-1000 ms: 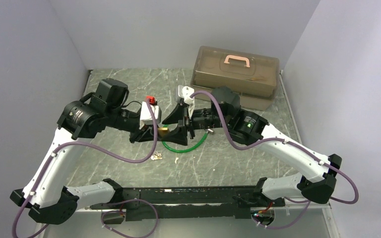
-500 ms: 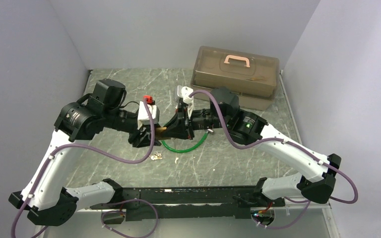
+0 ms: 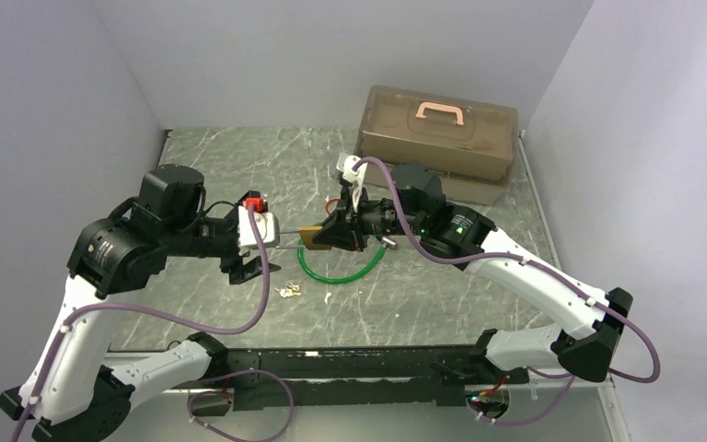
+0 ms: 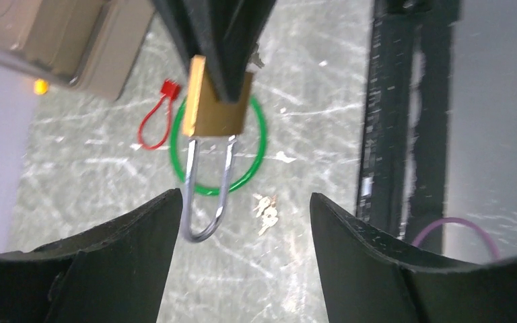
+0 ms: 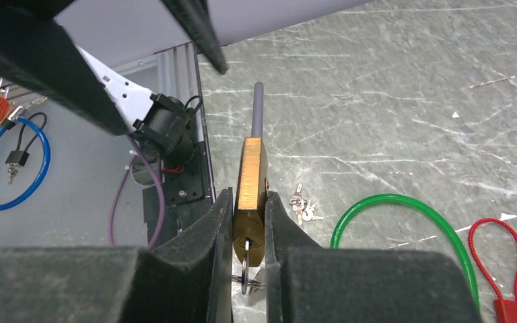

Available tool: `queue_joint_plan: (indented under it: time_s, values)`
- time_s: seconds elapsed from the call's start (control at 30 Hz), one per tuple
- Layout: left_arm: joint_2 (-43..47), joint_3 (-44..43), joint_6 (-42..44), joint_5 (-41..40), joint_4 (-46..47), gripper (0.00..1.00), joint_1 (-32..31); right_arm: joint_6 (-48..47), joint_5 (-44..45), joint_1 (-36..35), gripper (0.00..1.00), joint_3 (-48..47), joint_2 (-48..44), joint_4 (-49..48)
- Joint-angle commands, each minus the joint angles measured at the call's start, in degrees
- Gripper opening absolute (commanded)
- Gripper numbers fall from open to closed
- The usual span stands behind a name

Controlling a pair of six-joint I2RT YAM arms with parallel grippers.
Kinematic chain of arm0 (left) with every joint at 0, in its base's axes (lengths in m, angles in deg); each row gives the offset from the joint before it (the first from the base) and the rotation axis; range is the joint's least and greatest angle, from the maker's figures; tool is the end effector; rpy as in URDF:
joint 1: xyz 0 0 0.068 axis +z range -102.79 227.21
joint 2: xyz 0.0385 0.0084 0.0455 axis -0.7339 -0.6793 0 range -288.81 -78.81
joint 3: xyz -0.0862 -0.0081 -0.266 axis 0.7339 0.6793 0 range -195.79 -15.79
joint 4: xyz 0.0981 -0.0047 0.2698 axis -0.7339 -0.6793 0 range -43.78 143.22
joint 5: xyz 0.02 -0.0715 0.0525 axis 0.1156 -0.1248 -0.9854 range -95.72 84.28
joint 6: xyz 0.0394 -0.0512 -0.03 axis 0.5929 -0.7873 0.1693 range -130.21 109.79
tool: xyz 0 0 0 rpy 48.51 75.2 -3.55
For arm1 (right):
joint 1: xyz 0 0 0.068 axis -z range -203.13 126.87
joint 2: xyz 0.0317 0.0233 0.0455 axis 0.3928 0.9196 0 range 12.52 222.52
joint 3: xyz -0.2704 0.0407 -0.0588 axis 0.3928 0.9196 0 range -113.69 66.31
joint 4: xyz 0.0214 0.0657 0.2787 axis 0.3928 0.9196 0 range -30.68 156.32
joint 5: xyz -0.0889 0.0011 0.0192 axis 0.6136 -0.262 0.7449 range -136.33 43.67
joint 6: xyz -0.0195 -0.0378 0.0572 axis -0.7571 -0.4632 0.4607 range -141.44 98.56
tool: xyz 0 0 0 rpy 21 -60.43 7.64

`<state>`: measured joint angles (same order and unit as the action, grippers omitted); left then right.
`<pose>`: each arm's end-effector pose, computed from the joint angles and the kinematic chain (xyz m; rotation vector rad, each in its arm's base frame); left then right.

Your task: Unlock with the key

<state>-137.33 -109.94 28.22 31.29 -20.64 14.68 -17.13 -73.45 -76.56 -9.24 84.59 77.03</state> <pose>0.1156 -0.1155 0.4773 1.5184 1.5342 -0.6590 0.1733 0.2785 0.4168 -1.1206 1.5893 1.1218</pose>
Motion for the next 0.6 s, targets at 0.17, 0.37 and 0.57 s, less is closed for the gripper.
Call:
queue_joint_plan:
  time_s: [0.17,0.37,0.57]
  values:
    - [5.3,10.6,5.1,-13.9,13.5,0.76,0.3,1.0,-1.8,-0.2,0.0,-2.3,-2.2,-5.8]
    - [3.9,15.1,11.4,-13.0,8.9,0.75,0.4,1.0,-3.5,-0.2,0.0,-1.9,-2.5,-6.3]
    - [2.1,17.1,16.6,-12.7,7.4,0.61,0.5,2.3,-3.4,0.1,0.0,-0.3,-3.0,-7.4]
